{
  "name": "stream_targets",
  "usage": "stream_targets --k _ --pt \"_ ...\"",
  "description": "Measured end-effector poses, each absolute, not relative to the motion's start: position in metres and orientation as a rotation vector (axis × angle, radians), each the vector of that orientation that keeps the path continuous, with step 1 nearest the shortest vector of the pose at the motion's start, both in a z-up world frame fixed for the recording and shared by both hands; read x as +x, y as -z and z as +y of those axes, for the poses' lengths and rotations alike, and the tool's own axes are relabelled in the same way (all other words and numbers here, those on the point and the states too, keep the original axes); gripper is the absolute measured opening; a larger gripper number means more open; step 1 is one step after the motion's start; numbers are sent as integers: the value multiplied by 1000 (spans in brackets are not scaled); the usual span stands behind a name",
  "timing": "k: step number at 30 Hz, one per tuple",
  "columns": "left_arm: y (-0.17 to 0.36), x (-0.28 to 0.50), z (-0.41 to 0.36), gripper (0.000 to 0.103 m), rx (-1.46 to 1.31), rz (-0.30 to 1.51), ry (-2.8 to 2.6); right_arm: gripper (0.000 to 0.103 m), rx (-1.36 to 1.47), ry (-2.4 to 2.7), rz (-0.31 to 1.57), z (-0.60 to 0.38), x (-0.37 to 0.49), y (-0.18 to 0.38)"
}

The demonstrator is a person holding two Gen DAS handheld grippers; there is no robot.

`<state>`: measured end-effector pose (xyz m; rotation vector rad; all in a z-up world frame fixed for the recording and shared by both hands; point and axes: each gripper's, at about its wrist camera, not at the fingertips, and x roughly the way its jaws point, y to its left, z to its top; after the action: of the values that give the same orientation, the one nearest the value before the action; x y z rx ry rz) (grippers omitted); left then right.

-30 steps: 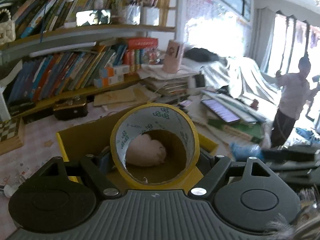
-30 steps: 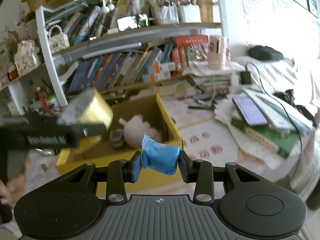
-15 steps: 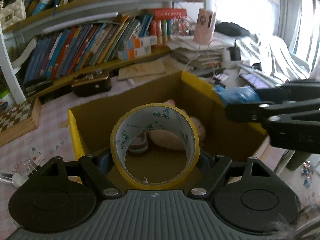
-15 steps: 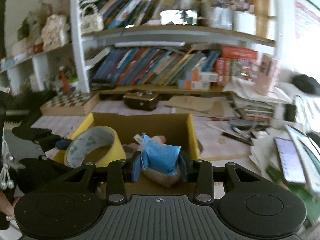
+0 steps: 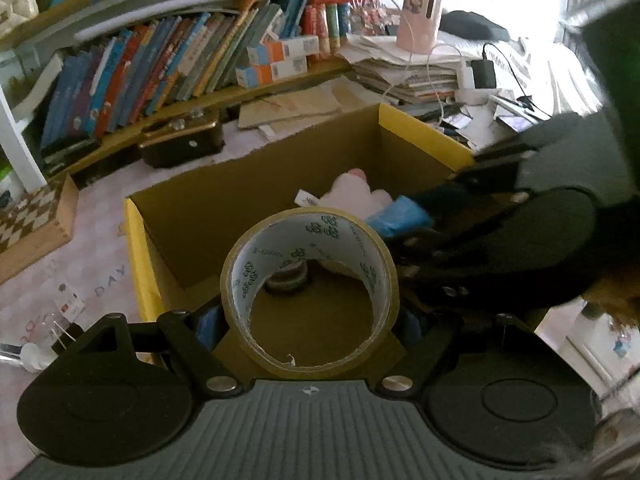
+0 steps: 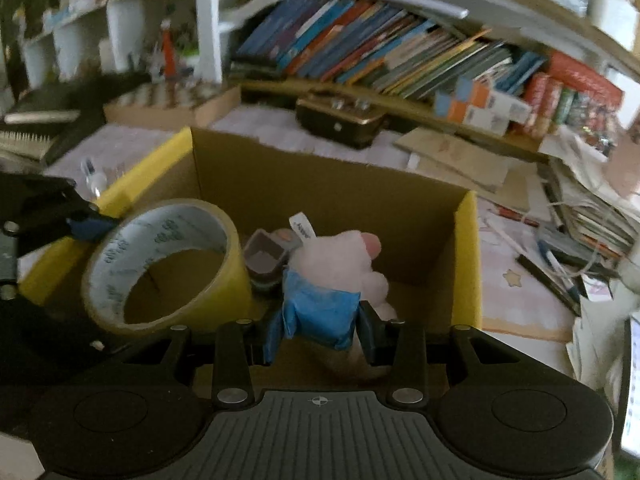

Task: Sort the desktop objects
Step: 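Lower the blue item into the box with the right tool while the left tool drops the tape roll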

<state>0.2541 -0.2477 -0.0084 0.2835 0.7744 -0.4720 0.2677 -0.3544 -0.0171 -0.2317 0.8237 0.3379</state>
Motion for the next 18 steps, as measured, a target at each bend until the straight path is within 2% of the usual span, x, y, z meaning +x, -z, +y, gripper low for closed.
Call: stream_targets --k 8,18 --pt "7 259 -250 80 276 809 446 38 -378 -435 914 -342 286 19" --pt "6 269 -251 81 286 808 412 38 -416 -473 956 -339 300 20"
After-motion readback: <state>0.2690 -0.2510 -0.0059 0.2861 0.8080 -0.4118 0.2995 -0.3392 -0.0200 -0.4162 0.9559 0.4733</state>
